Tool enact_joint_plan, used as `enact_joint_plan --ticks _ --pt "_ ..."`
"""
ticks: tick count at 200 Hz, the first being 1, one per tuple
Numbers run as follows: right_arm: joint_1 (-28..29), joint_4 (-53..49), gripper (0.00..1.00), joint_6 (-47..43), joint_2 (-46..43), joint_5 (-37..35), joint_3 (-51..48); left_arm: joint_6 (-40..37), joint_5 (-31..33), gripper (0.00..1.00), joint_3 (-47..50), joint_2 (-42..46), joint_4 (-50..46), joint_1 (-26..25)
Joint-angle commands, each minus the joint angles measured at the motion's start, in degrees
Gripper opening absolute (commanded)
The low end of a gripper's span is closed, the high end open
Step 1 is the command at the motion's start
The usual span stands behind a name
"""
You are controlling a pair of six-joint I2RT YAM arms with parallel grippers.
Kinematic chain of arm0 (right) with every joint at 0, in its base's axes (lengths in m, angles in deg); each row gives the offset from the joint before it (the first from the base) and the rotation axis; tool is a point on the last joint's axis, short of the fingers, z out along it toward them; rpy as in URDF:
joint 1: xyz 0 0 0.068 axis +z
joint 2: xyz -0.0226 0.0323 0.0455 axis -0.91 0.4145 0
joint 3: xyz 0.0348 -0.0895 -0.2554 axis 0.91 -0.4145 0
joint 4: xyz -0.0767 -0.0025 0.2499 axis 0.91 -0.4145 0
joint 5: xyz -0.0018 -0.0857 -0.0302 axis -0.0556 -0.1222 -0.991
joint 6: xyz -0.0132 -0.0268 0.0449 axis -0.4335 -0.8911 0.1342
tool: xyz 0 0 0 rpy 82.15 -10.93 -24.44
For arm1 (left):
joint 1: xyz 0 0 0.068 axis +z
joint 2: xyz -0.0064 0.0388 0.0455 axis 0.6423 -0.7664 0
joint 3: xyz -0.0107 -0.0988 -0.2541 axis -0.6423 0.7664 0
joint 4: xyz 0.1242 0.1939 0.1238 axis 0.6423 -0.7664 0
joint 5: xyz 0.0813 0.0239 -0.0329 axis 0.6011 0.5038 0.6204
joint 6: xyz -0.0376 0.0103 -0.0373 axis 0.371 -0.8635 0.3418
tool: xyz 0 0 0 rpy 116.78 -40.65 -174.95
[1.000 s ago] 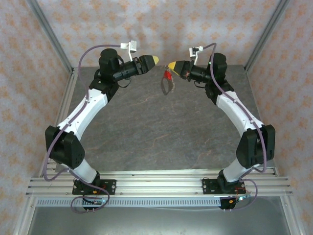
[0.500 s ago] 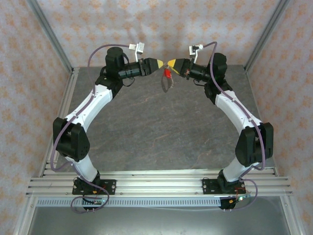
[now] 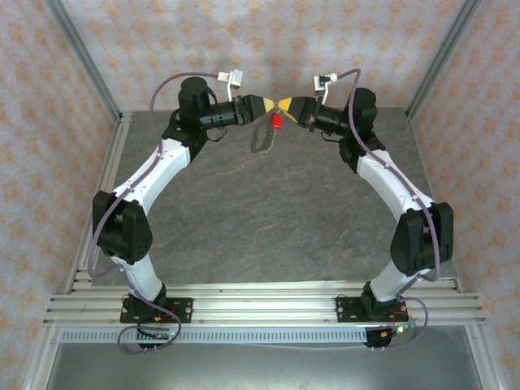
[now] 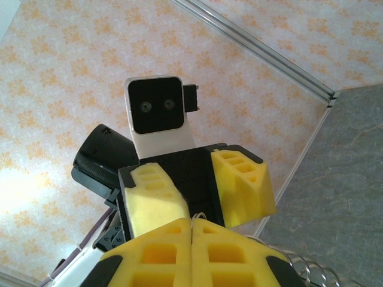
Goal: Put the keys on the keyring
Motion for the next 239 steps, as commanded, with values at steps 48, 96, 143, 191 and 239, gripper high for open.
enact_joint_plan --ticks 48,96,143,191,239 --pt "-0.30 2.90 0.00 -0.47 0.57 1.22 1.37 1.04 -1.47 0.37 -3.65 -0.77 3.22 -1.44" --pt "-0.29 1.77 0.00 -1.28 0.59 0.80 1.56 0.16 -2.03 0.28 -3.17 -0.50 2.49 -1.86" --pt "-0.28 0.75 0.00 -2.07 0.77 0.37 1.72 -0.14 -2.45 0.20 -2.60 -0.41 2.59 -1.88" --pt "-0.30 0.71 0.00 -2.00 0.90 0.13 1.81 -1.24 -2.31 0.06 -2.79 -0.76 1.05 -2.05" --pt "-0.49 -0.01 0.01 -1.50 0.23 -0.16 1.81 -1.13 -0.64 0.00 -2.47 -0.99 1.17 -2.56"
